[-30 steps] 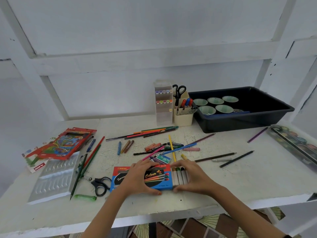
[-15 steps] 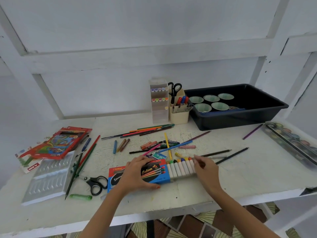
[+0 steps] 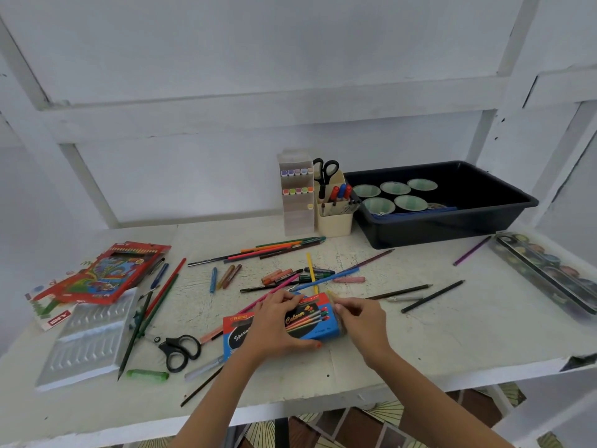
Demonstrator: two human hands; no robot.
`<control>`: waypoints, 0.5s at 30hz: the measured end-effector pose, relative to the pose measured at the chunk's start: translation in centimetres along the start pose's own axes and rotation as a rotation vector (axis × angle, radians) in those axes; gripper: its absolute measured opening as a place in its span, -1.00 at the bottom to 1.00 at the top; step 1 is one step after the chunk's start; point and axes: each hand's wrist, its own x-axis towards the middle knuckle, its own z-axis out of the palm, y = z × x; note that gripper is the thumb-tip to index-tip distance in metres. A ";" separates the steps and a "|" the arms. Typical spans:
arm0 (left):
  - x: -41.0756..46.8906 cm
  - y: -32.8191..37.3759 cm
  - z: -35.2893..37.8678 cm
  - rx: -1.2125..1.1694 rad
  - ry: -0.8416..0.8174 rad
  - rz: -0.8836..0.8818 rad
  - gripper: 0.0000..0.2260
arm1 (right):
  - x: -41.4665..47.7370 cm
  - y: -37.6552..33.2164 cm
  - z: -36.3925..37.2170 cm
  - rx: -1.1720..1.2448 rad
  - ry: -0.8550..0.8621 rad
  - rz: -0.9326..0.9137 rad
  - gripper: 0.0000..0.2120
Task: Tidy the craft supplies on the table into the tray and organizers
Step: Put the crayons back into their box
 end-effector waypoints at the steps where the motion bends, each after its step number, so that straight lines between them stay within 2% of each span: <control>1: 0.1 0.0 0.2 0.004 -0.003 0.000 -0.18 | -0.1 0.0 0.1 0.007 0.001 0.020 -0.85; 4: 0.3 0.2 0.8 0.011 -0.026 -0.016 -0.12 | -0.4 0.0 0.6 0.065 -0.002 0.094 -0.88; 7: 0.5 0.4 1.3 0.050 0.006 -0.019 -0.03 | -0.6 0.0 0.8 0.074 -0.010 0.097 -0.80; 12: 0.6 0.8 1.4 0.016 0.028 -0.023 -0.10 | 0.6 -0.6 0.0 0.090 -0.006 0.134 -0.78; 15: 1.1 1.2 0.9 -0.047 0.099 0.018 -0.11 | 1.0 -1.2 -0.9 0.187 -0.047 0.066 -0.84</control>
